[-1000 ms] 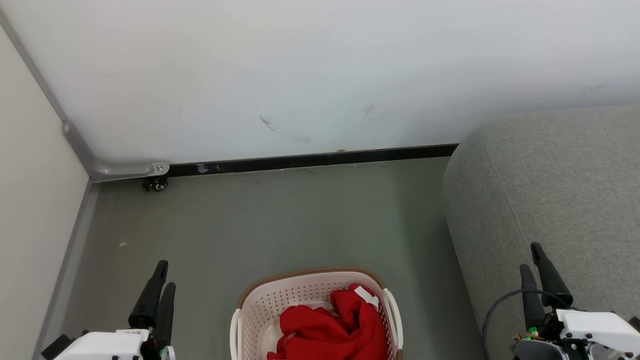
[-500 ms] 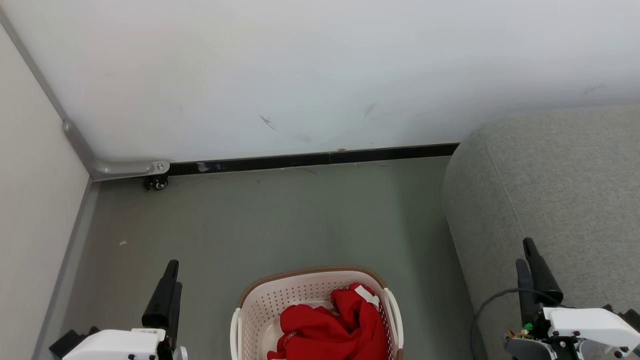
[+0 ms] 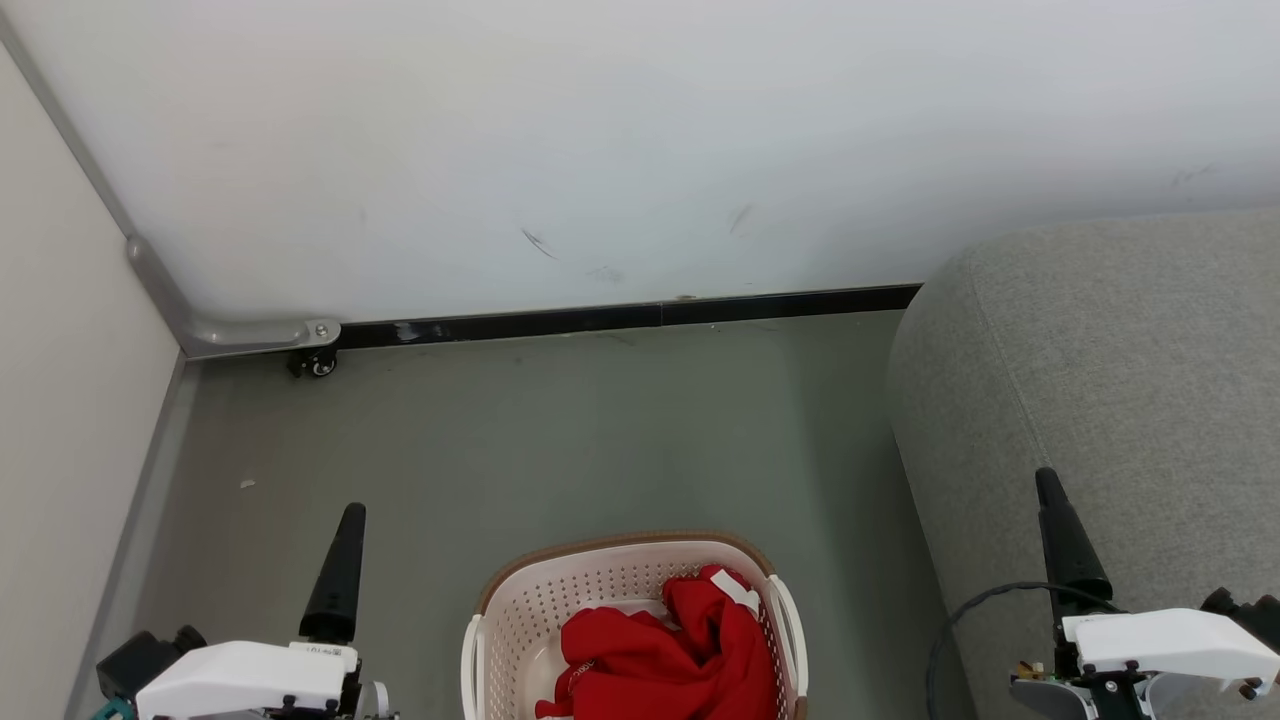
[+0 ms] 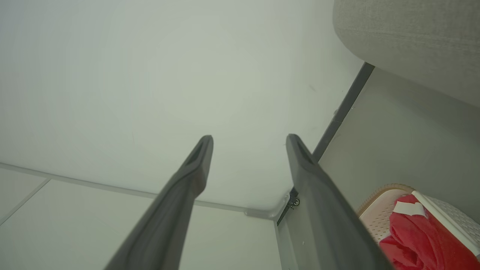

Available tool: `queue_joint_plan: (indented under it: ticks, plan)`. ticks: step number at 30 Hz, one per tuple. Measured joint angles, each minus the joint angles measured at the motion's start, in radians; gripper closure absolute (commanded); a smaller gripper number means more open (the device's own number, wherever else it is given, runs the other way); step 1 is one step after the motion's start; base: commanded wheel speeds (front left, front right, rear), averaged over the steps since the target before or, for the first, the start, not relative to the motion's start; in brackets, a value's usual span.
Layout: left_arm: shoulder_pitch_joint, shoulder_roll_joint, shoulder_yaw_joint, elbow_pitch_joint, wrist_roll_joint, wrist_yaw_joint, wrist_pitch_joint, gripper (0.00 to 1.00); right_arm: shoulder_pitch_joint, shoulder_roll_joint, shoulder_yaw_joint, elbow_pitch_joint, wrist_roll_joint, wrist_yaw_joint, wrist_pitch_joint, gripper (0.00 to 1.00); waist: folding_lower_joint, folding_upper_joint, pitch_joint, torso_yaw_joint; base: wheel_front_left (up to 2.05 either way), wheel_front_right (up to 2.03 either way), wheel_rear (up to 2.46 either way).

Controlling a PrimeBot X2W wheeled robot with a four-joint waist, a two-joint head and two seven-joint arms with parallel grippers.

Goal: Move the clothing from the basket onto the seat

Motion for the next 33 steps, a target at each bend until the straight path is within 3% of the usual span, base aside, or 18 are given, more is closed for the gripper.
queue_joint_plan:
  ticks: [12,33]
  plan:
    - [-0.01,0.004,-0.032,-0.019,0.222,0.006,-0.043,0.0,-0.003,-0.004,0.008,-0.015,-0.176,0.0,-0.042,0.0,-0.0021,0.0,0.007,0.002,0.0,0.0,0.0]
    - [-0.03,0.01,-0.092,-0.049,0.64,0.055,-0.119,0.0,-0.03,-0.025,0.015,0.012,-0.577,0.0,-0.112,0.0,-0.0039,0.0,0.026,0.004,0.0,0.0,0.0]
